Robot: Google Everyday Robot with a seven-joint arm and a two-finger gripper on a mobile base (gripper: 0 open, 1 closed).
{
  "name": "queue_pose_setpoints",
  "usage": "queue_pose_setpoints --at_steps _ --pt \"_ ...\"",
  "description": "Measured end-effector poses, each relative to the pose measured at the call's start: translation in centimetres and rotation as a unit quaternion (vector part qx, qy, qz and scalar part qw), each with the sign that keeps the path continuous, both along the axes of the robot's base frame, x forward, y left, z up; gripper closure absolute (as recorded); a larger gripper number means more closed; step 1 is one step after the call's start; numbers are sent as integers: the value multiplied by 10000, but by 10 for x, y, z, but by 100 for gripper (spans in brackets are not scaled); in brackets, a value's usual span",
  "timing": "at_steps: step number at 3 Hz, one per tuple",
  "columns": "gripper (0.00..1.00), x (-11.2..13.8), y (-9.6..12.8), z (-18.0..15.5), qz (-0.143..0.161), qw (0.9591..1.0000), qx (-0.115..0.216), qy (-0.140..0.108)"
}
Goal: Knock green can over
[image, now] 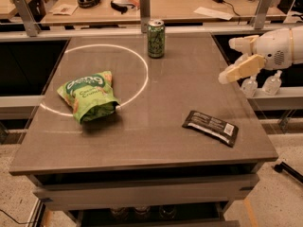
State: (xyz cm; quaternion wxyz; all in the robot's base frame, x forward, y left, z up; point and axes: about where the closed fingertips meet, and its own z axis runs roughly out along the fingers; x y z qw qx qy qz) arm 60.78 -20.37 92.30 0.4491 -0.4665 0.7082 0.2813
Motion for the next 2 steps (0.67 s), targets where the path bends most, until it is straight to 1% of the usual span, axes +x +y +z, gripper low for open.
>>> queue_pose_setpoints --at_steps 1,2 --pt "0 19 8 -3 -230 9988 37 -423" --pt "0 50 21 -14 -241 9971 136 -713"
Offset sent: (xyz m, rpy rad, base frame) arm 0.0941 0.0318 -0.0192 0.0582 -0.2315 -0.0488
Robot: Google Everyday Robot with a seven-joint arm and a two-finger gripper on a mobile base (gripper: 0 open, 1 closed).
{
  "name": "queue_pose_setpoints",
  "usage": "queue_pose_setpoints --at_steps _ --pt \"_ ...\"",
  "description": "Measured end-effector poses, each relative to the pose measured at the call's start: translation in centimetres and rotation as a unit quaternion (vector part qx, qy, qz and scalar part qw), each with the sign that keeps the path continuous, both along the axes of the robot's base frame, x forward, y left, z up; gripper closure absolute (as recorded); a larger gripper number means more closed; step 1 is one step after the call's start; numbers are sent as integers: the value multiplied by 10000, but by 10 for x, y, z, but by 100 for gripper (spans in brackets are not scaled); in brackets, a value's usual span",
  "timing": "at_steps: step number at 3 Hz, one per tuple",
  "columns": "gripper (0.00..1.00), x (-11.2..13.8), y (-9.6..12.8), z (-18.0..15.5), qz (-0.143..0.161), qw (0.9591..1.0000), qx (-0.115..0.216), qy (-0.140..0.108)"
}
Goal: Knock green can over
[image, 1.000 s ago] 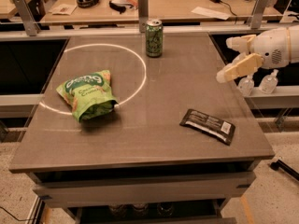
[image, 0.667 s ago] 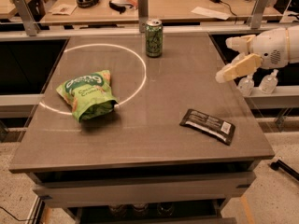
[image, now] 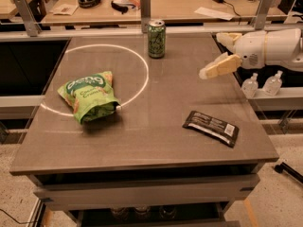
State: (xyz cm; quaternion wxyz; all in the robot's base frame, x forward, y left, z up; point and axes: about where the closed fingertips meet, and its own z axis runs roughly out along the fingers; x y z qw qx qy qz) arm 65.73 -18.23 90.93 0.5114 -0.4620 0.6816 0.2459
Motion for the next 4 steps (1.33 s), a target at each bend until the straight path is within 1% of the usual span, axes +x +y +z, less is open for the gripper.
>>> queue_pose_setpoints --at_steps 1,2,3,4 --pt "0 34 18 -5 61 9991 393 -176" --pt "0 64 33 -13 -74 9980 528 -330" --pt "0 84 48 -17 -457 9971 475 -389" --pt "0 98 64 -22 -715 9951 592 -354"
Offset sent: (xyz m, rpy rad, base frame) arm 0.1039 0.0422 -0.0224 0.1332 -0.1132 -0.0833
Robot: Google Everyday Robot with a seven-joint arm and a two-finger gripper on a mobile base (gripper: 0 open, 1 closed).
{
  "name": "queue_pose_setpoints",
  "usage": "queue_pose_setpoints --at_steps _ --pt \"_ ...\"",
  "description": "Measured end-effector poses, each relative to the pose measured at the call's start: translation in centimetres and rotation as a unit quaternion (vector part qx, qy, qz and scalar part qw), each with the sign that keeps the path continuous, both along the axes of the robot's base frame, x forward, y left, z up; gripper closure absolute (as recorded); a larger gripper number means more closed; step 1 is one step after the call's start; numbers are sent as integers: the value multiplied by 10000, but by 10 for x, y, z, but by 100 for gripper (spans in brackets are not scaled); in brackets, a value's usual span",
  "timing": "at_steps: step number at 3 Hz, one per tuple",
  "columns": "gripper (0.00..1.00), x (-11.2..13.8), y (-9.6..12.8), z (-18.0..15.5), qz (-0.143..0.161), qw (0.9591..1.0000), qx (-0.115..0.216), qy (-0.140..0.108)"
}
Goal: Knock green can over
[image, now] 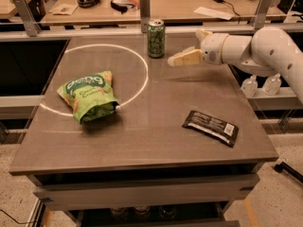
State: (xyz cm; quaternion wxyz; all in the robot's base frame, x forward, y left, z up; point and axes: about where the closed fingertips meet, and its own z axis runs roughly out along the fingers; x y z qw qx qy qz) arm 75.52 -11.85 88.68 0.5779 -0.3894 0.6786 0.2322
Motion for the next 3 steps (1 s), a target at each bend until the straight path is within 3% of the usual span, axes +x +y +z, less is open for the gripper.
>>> queue_pose_setpoints --at_steps 2,3 --pt "0 29 25 -5 -303 9989 355 109" --pt "0 42 41 -6 -317 9987 379 131"
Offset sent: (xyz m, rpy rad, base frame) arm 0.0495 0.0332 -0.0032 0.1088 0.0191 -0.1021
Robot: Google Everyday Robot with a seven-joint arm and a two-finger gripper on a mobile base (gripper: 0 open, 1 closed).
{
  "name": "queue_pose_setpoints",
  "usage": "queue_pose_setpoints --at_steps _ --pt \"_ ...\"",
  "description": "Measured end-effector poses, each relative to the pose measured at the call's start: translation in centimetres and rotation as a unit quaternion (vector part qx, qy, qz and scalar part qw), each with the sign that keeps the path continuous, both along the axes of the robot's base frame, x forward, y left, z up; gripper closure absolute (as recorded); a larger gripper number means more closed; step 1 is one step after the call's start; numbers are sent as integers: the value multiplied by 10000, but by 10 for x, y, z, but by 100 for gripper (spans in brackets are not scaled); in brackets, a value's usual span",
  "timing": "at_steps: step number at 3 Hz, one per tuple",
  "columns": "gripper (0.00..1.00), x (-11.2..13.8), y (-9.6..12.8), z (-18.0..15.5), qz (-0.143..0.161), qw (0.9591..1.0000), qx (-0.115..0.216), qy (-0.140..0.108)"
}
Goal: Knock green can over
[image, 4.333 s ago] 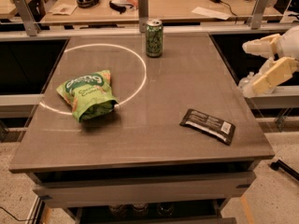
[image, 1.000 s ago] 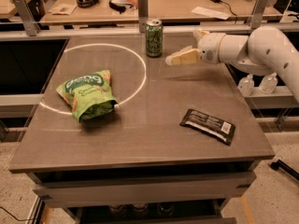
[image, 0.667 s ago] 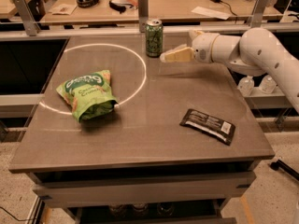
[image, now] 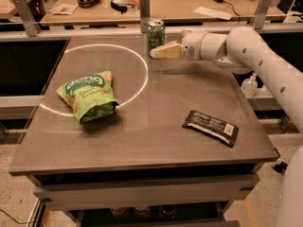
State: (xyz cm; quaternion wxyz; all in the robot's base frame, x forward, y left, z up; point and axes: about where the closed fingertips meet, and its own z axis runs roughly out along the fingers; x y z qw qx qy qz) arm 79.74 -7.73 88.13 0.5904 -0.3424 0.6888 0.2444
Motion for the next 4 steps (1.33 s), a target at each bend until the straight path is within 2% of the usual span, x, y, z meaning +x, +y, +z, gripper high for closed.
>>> queue_pose_setpoints --at_steps 3,4 --pt "0 33 24 -12 137 9999 62 84" --pt "26 40 38 -14 385 9992 64 132"
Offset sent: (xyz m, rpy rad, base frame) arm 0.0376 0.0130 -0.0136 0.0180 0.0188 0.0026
